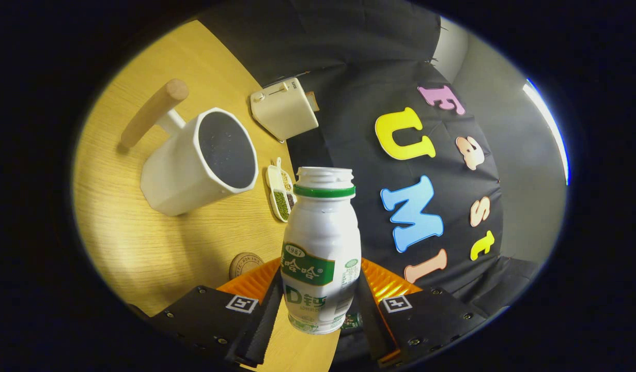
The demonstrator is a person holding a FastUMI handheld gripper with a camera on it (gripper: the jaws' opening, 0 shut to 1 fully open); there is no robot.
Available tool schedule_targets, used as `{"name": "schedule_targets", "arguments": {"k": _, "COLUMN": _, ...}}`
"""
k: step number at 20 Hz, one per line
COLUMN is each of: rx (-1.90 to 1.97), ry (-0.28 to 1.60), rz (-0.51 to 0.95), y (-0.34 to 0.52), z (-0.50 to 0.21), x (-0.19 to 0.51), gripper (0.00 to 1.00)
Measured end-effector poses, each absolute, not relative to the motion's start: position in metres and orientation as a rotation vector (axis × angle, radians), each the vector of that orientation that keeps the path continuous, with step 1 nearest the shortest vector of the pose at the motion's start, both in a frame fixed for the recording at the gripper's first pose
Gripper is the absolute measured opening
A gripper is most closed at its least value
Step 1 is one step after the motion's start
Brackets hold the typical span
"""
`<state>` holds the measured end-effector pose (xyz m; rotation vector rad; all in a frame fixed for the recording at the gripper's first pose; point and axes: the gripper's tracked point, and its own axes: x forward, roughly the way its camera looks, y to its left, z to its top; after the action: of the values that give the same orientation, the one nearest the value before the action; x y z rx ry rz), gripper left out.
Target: Take the bottle from table, then pour the juice into the cup, finally place the bottle on the coaster
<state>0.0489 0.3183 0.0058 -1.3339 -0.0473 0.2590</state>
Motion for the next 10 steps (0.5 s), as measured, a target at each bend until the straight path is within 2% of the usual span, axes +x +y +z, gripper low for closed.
{"name": "schedule_targets", "arguments": {"k": 10, "rx": -1.446, "ry": -0.084, "rz": 0.231, "y": 0.3207, "z": 0.0126, "x": 0.0540, "gripper": 0.73}}
